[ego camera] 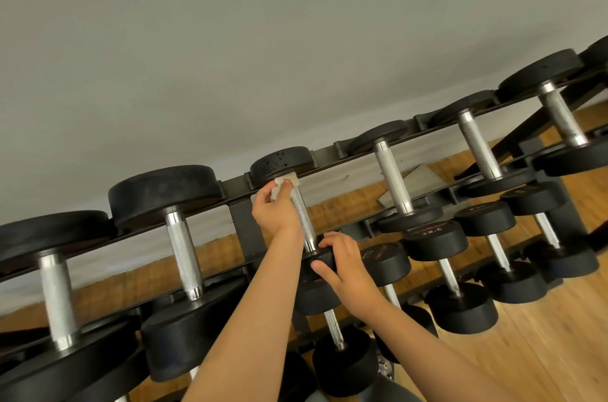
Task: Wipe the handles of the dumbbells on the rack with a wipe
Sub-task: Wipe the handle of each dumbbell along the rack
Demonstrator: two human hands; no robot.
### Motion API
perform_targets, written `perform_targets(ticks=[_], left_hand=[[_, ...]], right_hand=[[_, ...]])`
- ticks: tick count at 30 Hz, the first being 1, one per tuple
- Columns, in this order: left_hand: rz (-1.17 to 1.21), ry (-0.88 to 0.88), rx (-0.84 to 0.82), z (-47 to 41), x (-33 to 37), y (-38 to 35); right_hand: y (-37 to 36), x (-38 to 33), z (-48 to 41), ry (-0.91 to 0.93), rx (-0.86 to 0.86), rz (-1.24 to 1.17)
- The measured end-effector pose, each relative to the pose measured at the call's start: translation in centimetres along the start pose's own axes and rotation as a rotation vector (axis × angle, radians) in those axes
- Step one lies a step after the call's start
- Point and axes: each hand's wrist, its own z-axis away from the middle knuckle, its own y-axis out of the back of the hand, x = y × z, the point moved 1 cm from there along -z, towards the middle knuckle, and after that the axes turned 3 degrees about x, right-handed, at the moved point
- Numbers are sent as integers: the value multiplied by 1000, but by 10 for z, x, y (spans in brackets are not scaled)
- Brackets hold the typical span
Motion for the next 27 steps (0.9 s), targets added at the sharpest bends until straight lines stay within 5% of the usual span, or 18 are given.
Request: perform_targets(ticks=[27], left_hand=[[-76, -27, -155, -26, -8, 18]], right_hand=[[0, -2, 1, -31, 1, -36]])
